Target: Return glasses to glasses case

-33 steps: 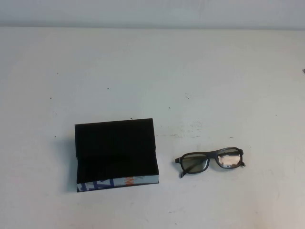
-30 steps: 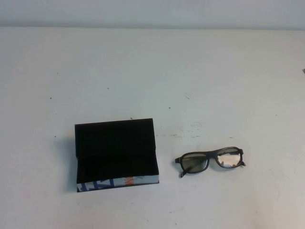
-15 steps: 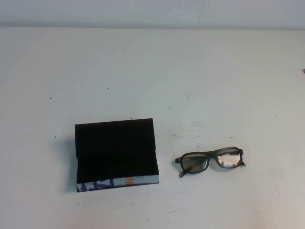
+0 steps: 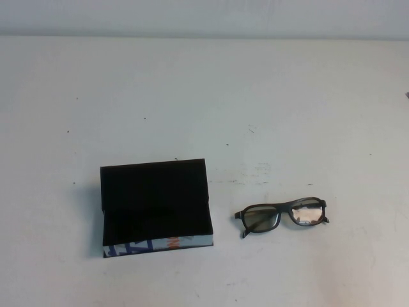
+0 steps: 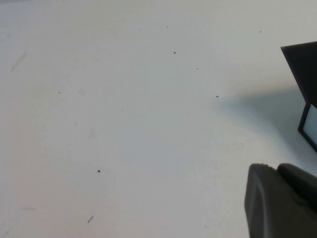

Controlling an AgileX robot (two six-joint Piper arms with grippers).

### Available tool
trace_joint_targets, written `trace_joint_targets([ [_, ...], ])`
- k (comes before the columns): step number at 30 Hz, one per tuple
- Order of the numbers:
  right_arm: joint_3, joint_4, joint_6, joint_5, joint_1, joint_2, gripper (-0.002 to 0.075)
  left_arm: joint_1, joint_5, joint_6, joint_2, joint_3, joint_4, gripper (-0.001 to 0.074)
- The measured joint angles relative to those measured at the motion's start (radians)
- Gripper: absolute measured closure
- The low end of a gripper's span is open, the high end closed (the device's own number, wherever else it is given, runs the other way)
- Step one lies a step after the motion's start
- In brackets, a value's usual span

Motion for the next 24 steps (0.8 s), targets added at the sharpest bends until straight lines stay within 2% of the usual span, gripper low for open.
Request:
trace_joint_targets([
  [6,0.000,0.149,0.000,-0.049,0.000,0.000,0.0739,0.000,0.000,0.000,0.000,0.000,0.000,0.0736],
  [9,-0.029,0.203,0.000,0.030,0.000,0.007,0.0739,0.000,0.000,0.000,0.000,0.000,0.000,0.0736],
  [14,-0.227,0.195,0.000,0.342,0.000,0.227,0.0739,0.000,0.000,0.000,0.000,0.000,0.000,0.0736],
  [18,-0.399,0.081,-0.035,0.608,0.000,0.480,0.0739,0.000,0.000,0.000,0.000,0.000,0.000,0.0736],
  [24,-0.608,-0.075,-0.134,0.831,0.000,0.787,0.0739,0.000,0.000,0.000,0.000,0.000,0.000,0.0736],
])
